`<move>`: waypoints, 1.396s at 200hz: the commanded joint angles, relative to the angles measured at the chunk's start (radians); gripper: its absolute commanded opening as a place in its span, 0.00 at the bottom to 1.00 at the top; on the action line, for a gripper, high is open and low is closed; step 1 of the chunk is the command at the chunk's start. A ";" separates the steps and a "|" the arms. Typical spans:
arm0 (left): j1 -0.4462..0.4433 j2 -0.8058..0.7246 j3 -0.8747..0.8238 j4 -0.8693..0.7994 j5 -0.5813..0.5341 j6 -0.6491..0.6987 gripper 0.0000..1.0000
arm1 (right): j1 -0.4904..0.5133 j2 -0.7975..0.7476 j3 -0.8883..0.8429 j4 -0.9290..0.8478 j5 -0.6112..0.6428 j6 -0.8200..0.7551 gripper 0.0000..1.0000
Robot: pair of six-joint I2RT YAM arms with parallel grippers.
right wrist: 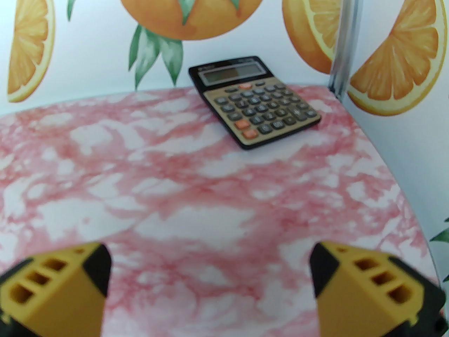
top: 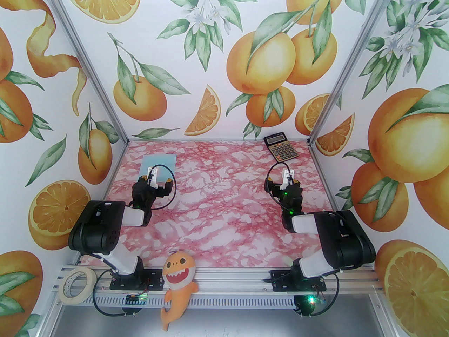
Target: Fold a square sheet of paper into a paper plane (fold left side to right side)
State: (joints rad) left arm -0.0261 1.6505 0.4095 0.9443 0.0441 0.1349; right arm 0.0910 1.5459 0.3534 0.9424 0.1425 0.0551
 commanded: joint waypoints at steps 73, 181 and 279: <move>0.005 -0.006 0.020 0.009 0.013 0.007 1.00 | -0.003 0.008 0.019 -0.003 0.013 0.008 1.00; 0.020 -0.009 0.020 0.006 0.037 -0.004 1.00 | -0.004 0.006 0.002 0.025 0.017 0.009 1.00; 0.023 -0.269 0.530 -1.074 -0.159 -0.334 1.00 | -0.036 -0.390 0.192 -0.716 0.262 0.326 1.00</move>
State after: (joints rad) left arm -0.0116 1.4033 0.7212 0.3645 -0.0322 -0.0029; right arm 0.0879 1.2575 0.3328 0.7532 0.2779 0.1387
